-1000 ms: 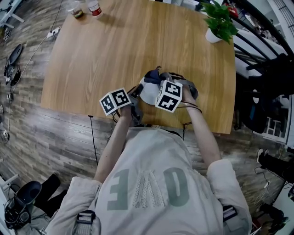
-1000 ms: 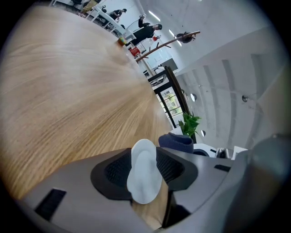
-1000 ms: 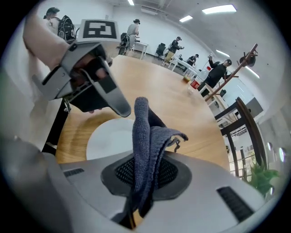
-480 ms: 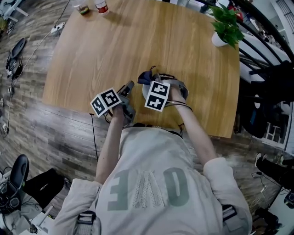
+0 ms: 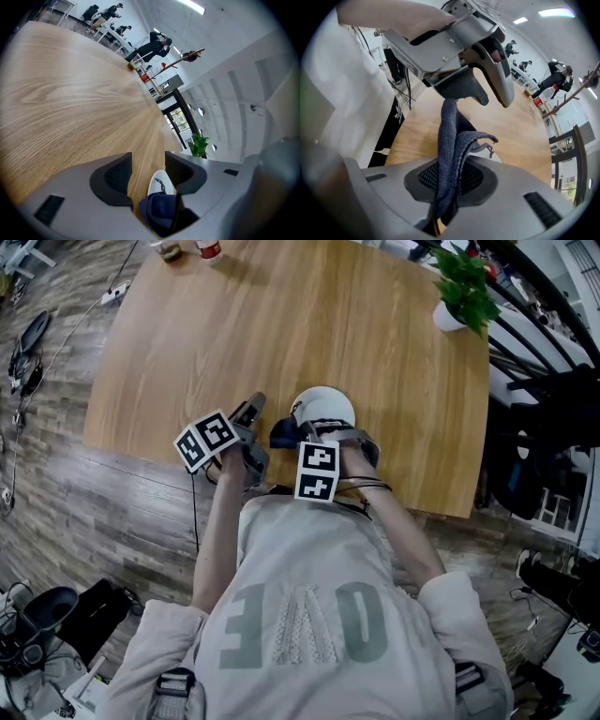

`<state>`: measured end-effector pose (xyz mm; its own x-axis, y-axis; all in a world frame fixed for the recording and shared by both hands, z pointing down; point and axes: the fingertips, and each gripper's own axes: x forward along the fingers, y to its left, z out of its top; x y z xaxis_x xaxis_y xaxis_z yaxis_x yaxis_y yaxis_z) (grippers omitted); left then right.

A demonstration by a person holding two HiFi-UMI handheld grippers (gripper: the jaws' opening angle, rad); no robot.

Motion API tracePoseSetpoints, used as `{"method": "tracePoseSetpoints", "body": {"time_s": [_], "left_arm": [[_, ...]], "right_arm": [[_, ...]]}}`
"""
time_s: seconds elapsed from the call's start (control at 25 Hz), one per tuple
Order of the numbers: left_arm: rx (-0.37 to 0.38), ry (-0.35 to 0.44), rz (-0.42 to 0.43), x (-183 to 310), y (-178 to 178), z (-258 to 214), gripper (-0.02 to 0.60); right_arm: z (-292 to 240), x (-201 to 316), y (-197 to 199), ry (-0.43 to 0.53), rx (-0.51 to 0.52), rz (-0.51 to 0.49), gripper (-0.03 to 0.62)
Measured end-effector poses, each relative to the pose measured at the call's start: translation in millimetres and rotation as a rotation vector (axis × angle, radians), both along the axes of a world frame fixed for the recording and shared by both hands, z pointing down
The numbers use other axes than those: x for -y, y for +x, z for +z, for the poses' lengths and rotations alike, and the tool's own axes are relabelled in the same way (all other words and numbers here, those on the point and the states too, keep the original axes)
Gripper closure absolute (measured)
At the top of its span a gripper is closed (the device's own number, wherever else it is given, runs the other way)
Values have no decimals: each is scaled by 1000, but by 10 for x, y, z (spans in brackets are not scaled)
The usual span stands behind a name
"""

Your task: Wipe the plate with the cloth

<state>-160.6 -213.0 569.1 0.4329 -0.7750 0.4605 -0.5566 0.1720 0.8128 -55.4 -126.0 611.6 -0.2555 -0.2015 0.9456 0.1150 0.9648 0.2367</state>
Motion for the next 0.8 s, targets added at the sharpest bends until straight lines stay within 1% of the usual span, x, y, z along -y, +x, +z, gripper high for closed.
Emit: {"method": "tracePoseSetpoints", "body": {"time_s": [0.08,0.16,0.2,0.28,0.32,0.4,0.44,0.52,0.6,0.68,0.72,0.8], "left_arm": [[11,9,11,8,24,-20,371],[24,22,23,16,54,-61,373],[36,33,33,28,74,-102,371],[78,81,66,97,135,-268,373],[108,127,88,156,181,-408,373],[183,268,144,288,314,-791,382],[232,345,175,339,397,-998,409],[359,487,229,392,574,-1395,564],[493,630,273,396,768,-1787,574],[588,764,299,365,957,-2148,574],[616,819,308,340,1047,-2299,574],[636,895,326,285,1216,-2517,574]], "right_arm": [[10,-36,11,-6,1,-7,537],[-19,-4,4,-5,29,16,537],[-71,52,-6,0,61,47,537],[-284,263,-27,30,163,149,537],[-441,406,-27,59,228,211,537],[-837,708,18,139,371,339,537],[-1064,840,68,184,447,400,537],[-1536,1031,216,273,600,509,537],[-1991,1123,412,354,750,601,537],[-2383,1138,640,431,882,684,537],[-2541,1120,758,466,938,722,537],[-2772,1049,993,519,1033,795,537]]}}
